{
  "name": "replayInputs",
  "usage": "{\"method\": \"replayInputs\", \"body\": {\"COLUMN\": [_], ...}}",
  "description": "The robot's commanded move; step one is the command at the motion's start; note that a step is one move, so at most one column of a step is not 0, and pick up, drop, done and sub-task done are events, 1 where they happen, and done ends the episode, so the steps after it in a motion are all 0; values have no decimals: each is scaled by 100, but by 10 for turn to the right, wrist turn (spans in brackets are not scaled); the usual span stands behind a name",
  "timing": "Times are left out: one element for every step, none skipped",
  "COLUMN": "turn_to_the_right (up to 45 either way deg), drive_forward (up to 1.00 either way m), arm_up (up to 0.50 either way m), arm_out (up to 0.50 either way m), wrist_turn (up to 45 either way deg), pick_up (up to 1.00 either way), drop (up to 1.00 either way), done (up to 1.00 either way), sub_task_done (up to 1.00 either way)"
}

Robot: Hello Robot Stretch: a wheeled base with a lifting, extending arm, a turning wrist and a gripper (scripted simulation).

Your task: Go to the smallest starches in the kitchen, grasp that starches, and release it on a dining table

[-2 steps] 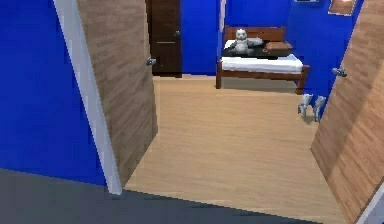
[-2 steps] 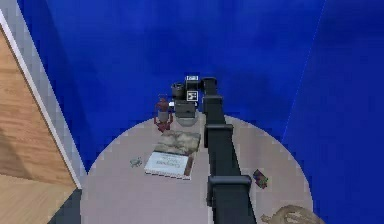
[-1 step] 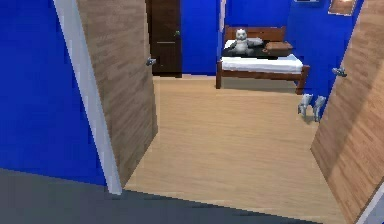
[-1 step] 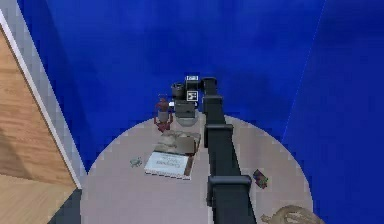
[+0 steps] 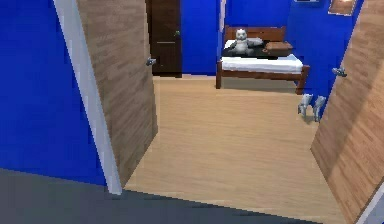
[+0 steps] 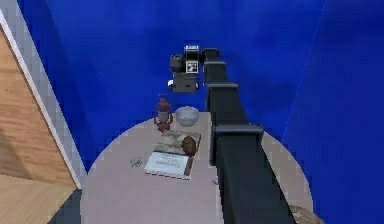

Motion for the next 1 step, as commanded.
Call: {"method": "replayInputs", "body": {"turn_to_the_right": [0], "drive_forward": [0], "arm_up": [0], "arm_out": [-8], "wrist_turn": [0], "pick_up": [0], "drop": [0], "done": [0], "sub_task_done": [0]}}
